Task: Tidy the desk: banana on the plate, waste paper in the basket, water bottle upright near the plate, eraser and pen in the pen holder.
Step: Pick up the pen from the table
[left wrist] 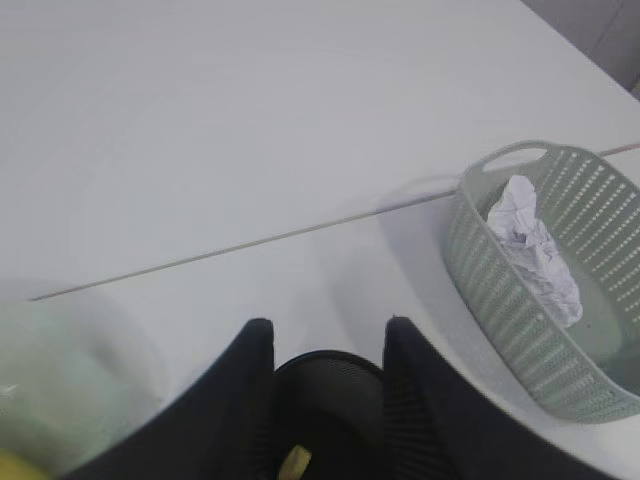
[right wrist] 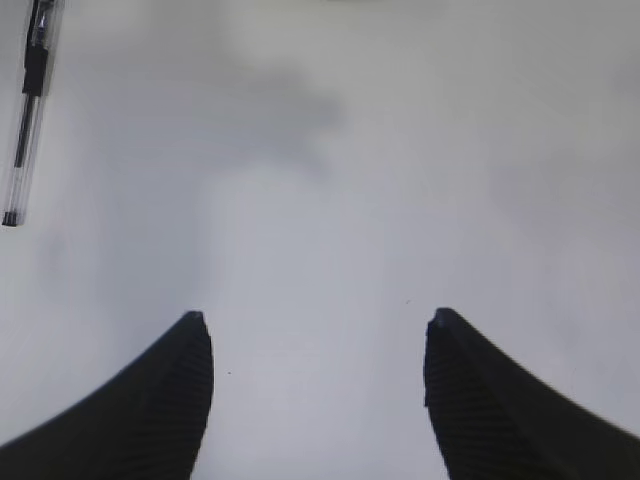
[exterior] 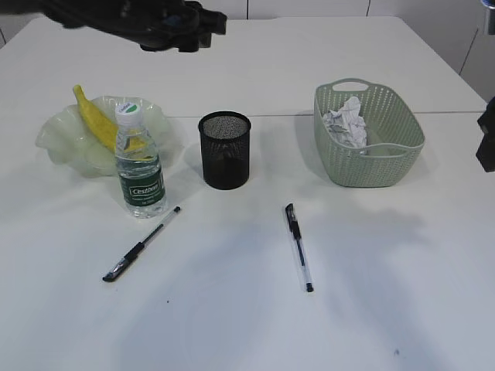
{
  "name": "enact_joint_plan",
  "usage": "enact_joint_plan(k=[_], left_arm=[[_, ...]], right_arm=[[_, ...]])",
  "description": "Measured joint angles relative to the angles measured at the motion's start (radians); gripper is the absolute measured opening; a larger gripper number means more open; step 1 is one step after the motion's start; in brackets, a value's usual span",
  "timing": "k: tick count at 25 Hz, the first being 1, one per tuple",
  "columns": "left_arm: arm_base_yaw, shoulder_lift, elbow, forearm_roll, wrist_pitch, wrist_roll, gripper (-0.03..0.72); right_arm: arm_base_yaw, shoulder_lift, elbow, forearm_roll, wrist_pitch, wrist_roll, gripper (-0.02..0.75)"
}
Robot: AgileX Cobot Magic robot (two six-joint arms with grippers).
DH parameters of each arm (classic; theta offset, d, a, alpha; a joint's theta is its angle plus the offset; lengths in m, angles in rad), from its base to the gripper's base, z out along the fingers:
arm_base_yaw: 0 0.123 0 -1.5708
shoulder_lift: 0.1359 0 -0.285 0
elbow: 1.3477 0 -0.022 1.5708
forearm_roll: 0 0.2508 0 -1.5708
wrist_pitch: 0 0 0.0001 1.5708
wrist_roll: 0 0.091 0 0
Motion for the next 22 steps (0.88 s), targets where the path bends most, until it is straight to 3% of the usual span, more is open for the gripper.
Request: enact_joint_plan(k=[6,11,18,22], left_arm=[[0.0,-0.188,0.0,0.075,0.292,0.01,0.245],[0.0,-0.316,0.0,0.081,0.525,0.106,0.244],[0.0,-0.375,0.0,-0.048,0.9,0.377,0.244],[0.0,-0.375,0.032,-0.095,0.959,0.458,0.244]], right_arm=[[0.0,0.0,0.0,0.004,0.0,0.0,0.496],[0.0,0.0,0.0,0.004,0.0,0.0,0.496],[0.0,0.0,0.0,0.004,0.0,0.0,0.496],[0.0,0.0,0.0,0.004,0.0,0.0,0.496]])
